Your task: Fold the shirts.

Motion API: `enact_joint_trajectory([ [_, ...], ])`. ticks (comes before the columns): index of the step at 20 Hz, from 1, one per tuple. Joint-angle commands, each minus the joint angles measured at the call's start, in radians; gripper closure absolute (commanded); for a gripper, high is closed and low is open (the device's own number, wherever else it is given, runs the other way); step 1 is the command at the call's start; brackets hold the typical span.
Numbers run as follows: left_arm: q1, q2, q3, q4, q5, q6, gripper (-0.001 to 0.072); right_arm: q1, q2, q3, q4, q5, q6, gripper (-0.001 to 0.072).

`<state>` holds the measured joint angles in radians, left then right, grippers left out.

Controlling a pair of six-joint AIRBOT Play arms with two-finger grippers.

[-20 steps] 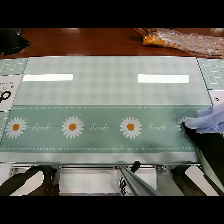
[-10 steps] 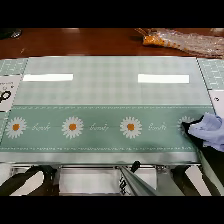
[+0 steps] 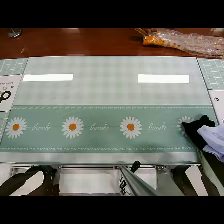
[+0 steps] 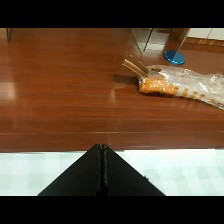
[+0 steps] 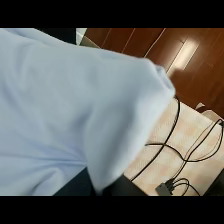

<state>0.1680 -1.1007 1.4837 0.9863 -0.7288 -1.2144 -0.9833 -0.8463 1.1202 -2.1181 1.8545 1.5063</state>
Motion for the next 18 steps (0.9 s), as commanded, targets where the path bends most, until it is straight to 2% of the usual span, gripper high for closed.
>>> enact_joint_trajectory([
  [1,0.000,0.000,0.001,0.000,0.022,0.002,0.0691,-0.013,0.002,-0.026,-0.035,0.002,-0.035,0.0567],
  [3,0.000,0.000,0.001,0.000,0.022,0.002,0.0691,-0.054,0.002,-0.026,-0.024,0.002,-0.034,0.0203],
  [4,0.000,0.000,0.001,0.000,0.021,0.002,0.0691,-0.074,0.003,-0.025,0.002,0.002,-0.035,0.0175],
  [8,0.000,0.000,0.001,0.000,0.008,0.002,0.0691,-0.091,0.002,-0.006,0.140,-0.060,-0.042,0.0172],
  [10,-0.002,0.000,0.001,0.000,-0.023,0.003,0.0690,-0.091,-0.013,0.068,0.309,-0.145,-0.042,0.0188],
  [11,-0.016,-0.002,0.001,0.000,-0.048,0.033,0.0689,-0.091,-0.035,0.129,0.420,-0.190,-0.045,0.0188],
  [12,-0.042,-0.003,0.001,0.000,-0.080,0.076,0.0631,-0.091,-0.063,0.193,0.562,-0.220,-0.057,0.0188],
  [13,-0.080,-0.005,0.001,0.000,-0.117,0.116,0.0453,-0.086,-0.093,0.258,0.724,-0.238,-0.076,0.0188],
  [14,-0.125,-0.011,0.001,0.001,-0.150,0.122,0.0353,-0.056,-0.125,0.321,0.863,-0.248,-0.085,0.0188],
  [15,-0.176,-0.021,0.001,0.011,-0.193,0.122,0.0353,-0.002,-0.151,0.366,0.943,-0.252,-0.092,0.0189],
  [16,-0.227,-0.033,0.001,0.050,-0.242,0.120,0.0343,0.085,-0.172,0.399,0.956,-0.252,-0.100,0.0189],
  [17,-0.281,-0.048,0.001,0.119,-0.304,0.089,0.0274,0.189,-0.185,0.415,0.919,-0.252,-0.116,0.0189],
  [18,-0.344,-0.068,0.001,0.227,-0.386,0.006,0.0148,0.311,-0.192,0.415,0.852,-0.257,-0.137,0.0186],
])
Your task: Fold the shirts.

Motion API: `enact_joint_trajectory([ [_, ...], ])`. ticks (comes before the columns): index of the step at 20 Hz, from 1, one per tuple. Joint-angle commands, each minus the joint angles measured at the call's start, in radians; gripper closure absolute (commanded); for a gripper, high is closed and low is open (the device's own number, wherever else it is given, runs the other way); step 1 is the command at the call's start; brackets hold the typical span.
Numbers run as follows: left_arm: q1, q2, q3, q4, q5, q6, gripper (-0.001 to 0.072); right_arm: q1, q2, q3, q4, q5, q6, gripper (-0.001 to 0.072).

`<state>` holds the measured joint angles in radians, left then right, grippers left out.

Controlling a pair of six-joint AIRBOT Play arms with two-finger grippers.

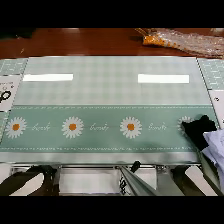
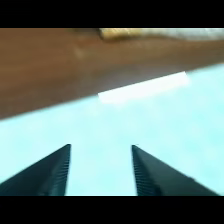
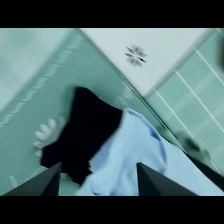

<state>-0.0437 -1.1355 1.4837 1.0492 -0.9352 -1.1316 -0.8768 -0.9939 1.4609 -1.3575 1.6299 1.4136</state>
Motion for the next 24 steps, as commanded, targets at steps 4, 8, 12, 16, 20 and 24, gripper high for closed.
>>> enact_joint_trajectory([
  [4,-0.319,-0.087,0.001,0.529,-0.460,-0.307,-0.0003,0.623,-0.111,0.074,-0.179,-0.035,-0.044,0.0106],
  [8,-0.394,-0.105,0.001,0.552,-0.526,-0.387,-0.0002,0.839,-0.229,0.074,-0.179,0.016,0.013,0.0106],
  [12,-0.386,-0.132,0.001,0.552,-0.560,-0.402,0.0001,0.938,-0.293,0.074,-0.178,0.019,0.018,0.0112],
  [16,-0.387,-0.136,0.001,0.551,-0.549,-0.399,0.0001,0.964,-0.292,0.074,-0.168,0.018,0.018,0.0112],
  [20,-0.387,-0.136,0.001,0.551,-0.550,-0.400,0.0001,0.963,-0.292,0.074,-0.170,0.018,0.018,0.0112],
  [24,-0.387,-0.136,0.001,0.551,-0.550,-0.399,0.0001,0.963,-0.292,0.074,-0.170,0.018,0.018,0.0112],
])
